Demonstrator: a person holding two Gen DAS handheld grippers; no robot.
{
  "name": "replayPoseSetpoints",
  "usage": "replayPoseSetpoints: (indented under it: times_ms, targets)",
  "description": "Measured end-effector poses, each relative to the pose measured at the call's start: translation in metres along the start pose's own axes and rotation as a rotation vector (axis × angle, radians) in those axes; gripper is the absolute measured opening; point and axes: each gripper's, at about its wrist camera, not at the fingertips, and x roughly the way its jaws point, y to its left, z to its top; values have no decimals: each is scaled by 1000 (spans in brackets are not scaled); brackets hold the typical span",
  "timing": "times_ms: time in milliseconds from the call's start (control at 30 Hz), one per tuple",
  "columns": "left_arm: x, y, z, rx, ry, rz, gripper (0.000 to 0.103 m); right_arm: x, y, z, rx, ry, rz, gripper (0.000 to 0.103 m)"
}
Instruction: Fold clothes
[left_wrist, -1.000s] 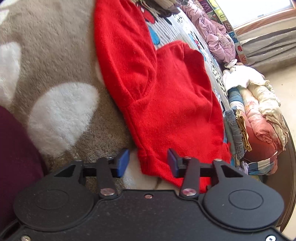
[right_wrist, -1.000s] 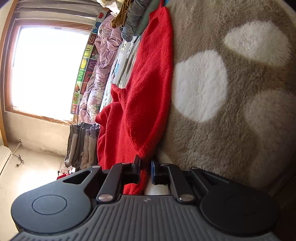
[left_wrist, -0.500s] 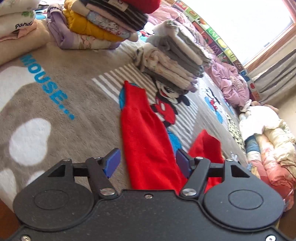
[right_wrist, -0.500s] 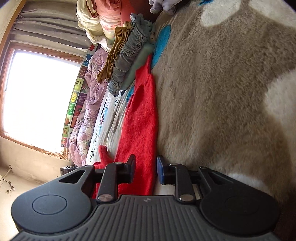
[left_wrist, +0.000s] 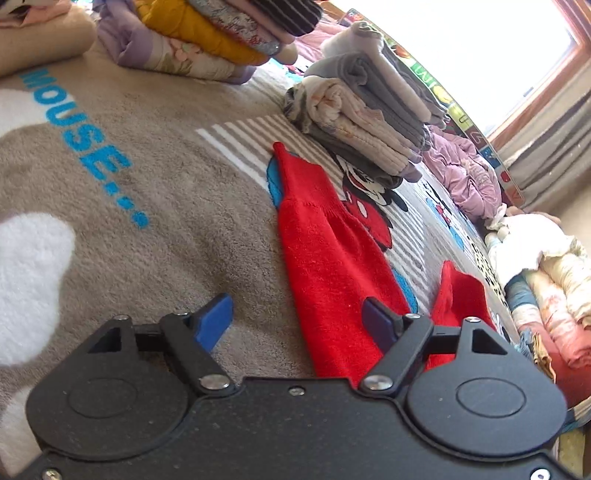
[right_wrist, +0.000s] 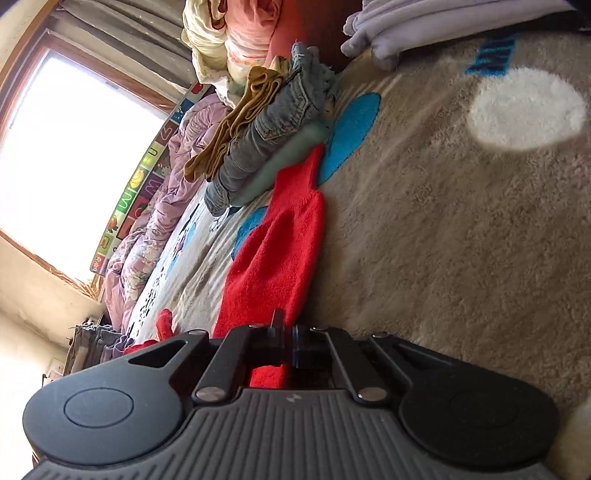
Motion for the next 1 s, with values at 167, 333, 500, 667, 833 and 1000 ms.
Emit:
replayPoseSetpoints:
  times_ms: [167,333,500,667,833,1000]
  targets:
    - [-1,1,0,14,-1,-19,78,-17,13,3,-83,-77,-14,41]
    - [-8,-15,10,34,23,13,76,-24,43,8,-212,-122,12,58]
    - [3,-74,25,198,58,-91,76,16,95,10,-365,19,70,58]
    - [59,-136,42,345,141,-133,76,76,145,8,-482,175,120,58]
    - [127,-178,54,387,228,-173,75,137,178,9,-516,272,125,58]
    - [183,-198,55,390,312,-182,73,189,185,16,-503,384,110,59]
